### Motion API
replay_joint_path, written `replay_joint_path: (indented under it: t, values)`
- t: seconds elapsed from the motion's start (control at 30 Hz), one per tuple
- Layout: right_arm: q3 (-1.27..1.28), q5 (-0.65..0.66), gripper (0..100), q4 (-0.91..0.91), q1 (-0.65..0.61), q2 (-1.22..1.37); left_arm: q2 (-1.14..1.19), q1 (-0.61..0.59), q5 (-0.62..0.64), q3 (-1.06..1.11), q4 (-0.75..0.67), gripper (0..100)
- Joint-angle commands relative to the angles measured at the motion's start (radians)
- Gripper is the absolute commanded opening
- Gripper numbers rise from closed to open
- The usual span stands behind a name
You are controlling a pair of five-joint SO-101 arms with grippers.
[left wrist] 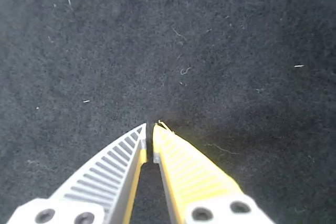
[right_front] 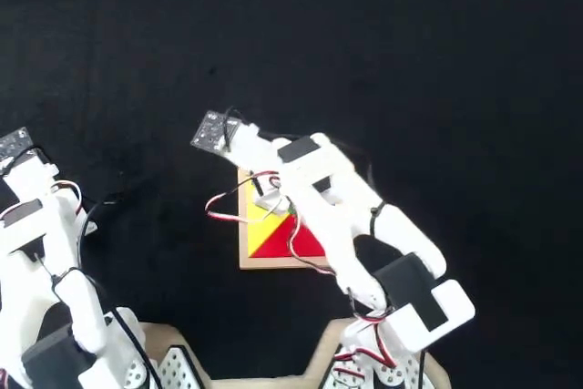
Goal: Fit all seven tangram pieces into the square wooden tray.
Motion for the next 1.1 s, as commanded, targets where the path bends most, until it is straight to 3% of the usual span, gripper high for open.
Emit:
replay_joint_path:
  t: [0.0, 0.17, 0.4, 0.63, 1.07]
  values:
    - [-0.081, -0.012, 1.1, -0.009, -0.023, -0.028, -0.014, 0.01, -0.003, -0.004, -0.006, 3]
    - [-0.166, -0.052, 1.1, 0.009, 0.0, -0.027, -0.014, 0.01, -0.003, -0.004, -0.006, 3]
    - [-0.283, -0.124, 1.1, -0.115, 0.097, 0.114, -0.014, 0.01, -0.003, -0.004, -0.006, 3]
    - [-0.486, -0.123, 1.1, 0.0, 0.14, 0.349, -0.014, 0.012, -0.003, -0.004, -0.011, 3]
    - [-0.456, -0.044, 1.1, 0.17, 0.123, 0.289, -0.014, 0.012, -0.003, -0.004, -0.014, 3]
